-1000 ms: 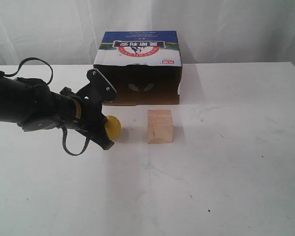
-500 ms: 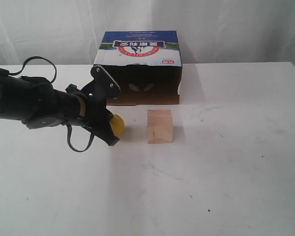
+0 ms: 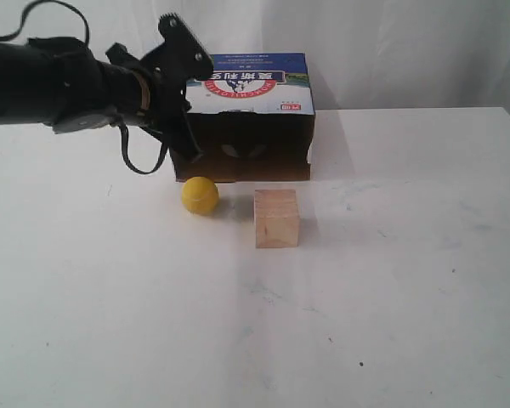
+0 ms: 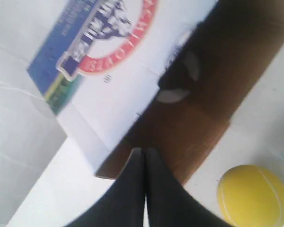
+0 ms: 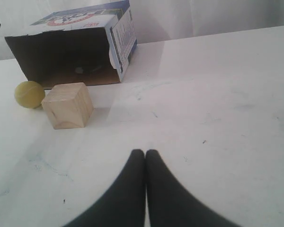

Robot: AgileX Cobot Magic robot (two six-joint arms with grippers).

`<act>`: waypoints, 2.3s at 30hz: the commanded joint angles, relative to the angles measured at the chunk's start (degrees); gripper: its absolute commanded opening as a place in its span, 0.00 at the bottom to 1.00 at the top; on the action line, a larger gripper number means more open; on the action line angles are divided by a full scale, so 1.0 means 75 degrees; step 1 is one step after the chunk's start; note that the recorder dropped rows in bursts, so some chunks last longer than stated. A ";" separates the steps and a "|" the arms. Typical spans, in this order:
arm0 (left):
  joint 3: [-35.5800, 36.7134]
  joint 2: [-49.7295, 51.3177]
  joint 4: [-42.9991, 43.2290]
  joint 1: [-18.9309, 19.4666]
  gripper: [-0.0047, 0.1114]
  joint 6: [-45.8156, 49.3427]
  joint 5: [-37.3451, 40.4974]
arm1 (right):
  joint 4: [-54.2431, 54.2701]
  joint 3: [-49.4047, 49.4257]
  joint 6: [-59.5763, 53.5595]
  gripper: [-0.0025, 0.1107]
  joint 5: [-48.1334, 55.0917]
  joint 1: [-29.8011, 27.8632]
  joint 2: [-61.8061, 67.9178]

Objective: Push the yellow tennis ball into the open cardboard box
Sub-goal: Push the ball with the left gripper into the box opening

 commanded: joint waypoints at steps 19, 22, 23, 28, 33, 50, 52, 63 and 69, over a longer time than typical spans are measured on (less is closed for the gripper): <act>0.2839 -0.0510 -0.0318 -0.0496 0.04 -0.0680 -0.0164 | -0.0037 0.0040 -0.0033 0.02 -0.0062 -0.0022 -0.0042; 0.2839 -0.0344 -0.0318 -0.0496 0.04 -0.0653 -0.0289 | -0.0037 0.0040 -0.0033 0.02 -0.0062 -0.0022 -0.0042; 0.2839 -0.0303 -0.0318 -0.0496 0.04 -0.0653 -0.0307 | -0.0037 0.0040 -0.0033 0.02 -0.0062 -0.0022 -0.0042; 0.2821 -0.0037 -0.0318 -0.0480 0.04 -0.0616 -0.0354 | -0.0037 0.0040 -0.0033 0.02 -0.0062 -0.0022 -0.0042; 0.2495 0.0191 -0.0318 -0.0334 0.04 -0.0605 -0.0360 | -0.0018 0.0040 -0.0033 0.02 -0.0062 -0.0022 -0.0042; 0.1305 0.1357 -0.0261 -0.0258 0.04 -0.0622 -0.0898 | -0.0035 0.0040 -0.0033 0.02 -0.0062 -0.0022 -0.0042; 0.0977 0.1636 -0.0243 -0.0221 0.04 -0.0540 -0.1120 | -0.0035 0.0040 -0.0033 0.02 -0.0062 -0.0022 -0.0042; -0.2418 0.2173 0.1012 0.0211 0.04 -0.0366 0.0190 | -0.0035 0.0040 -0.0033 0.02 -0.0062 -0.0022 -0.0042; -0.1822 0.1639 0.1092 0.0054 0.04 -0.0654 0.0252 | -0.0035 0.0040 -0.0033 0.02 -0.0062 -0.0022 -0.0042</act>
